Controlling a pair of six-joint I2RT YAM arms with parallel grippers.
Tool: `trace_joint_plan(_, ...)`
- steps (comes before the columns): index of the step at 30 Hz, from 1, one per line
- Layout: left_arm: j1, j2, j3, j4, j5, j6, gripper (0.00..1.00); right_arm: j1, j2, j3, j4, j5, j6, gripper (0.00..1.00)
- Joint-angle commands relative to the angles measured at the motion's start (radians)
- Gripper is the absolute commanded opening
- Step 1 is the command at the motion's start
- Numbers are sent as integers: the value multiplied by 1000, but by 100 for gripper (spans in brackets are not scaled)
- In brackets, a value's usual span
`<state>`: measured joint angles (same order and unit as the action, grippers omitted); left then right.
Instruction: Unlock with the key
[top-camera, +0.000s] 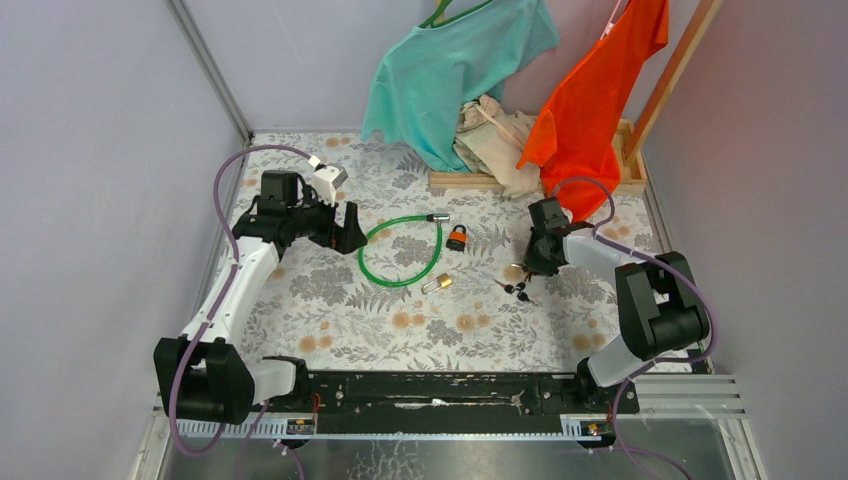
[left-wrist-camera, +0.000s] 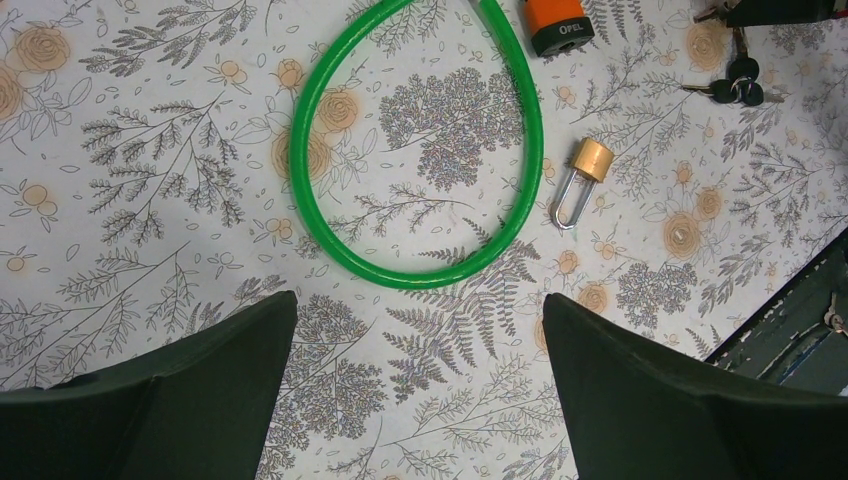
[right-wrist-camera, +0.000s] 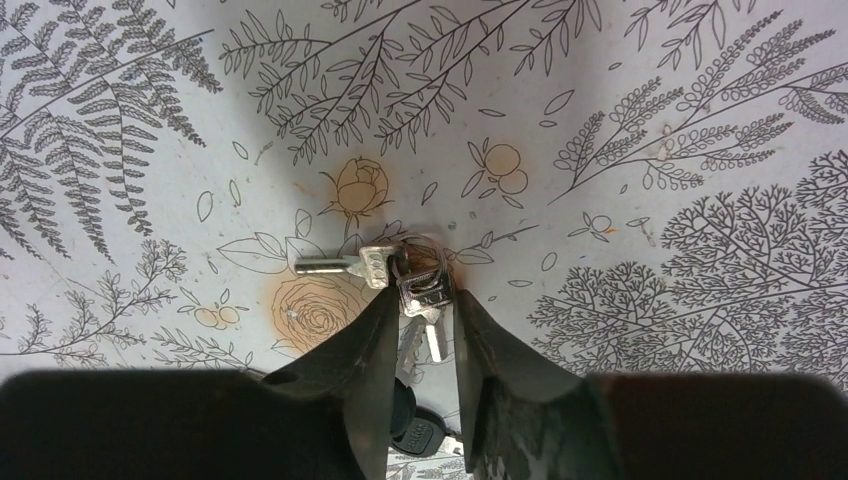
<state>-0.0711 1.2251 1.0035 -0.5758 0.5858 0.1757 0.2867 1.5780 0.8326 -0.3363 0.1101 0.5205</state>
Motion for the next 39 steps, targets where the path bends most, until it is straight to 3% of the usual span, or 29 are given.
trace_joint_plan(1,-3,-12,30,28,-15,14,100,-1,41,-10,17,-38,0,29)
trace_joint_plan(8,-3,-10,33,23,-21,20,100,0,46,-8,26,-79,4,1)
trace_joint_plan(17,-3,-8,37,15,-11,20,100,18,-65,-4,29,-141,-3,0)
trace_joint_plan(25,-3,21,55,-16,63,34,100,144,-143,110,-28,-161,-36,0)
trace_joint_plan(30,-7,38,53,-21,162,35,100,239,-150,222,-62,-252,-67,0)
trace_joint_plan(39,-41,34,28,-44,441,83,100,379,-149,440,-73,-557,-59,0)
